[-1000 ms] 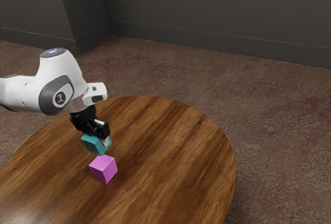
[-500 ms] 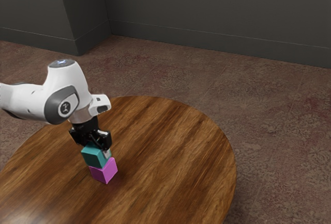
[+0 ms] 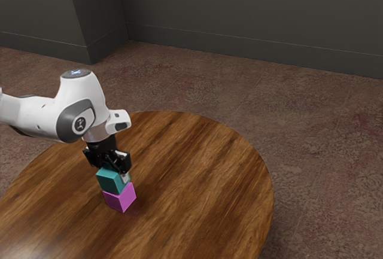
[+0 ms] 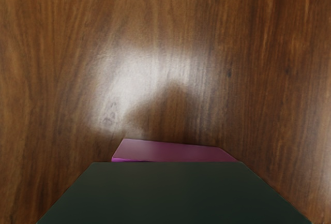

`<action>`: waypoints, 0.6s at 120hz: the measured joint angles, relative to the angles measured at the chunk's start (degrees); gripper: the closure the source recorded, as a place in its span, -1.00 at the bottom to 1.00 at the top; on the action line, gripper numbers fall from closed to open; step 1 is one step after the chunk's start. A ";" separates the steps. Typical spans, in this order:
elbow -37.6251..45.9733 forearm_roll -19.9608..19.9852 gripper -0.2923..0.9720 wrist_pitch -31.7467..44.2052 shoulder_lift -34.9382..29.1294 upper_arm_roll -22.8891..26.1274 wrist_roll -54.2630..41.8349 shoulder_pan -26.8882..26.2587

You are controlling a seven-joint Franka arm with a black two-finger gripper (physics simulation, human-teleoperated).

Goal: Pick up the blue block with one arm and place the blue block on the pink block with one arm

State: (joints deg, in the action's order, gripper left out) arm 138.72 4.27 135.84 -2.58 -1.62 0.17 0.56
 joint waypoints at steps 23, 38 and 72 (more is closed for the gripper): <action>-0.41 0.67 -0.33 0.02 -0.18 0.00 -1.76 -0.01; -2.10 0.77 -0.42 -1.20 -5.37 0.46 -2.60 -0.03; -22.82 0.90 -0.51 -18.02 -8.39 -0.38 -7.10 3.30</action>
State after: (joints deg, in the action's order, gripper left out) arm 115.90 5.18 117.83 -10.96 -2.00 -6.93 3.87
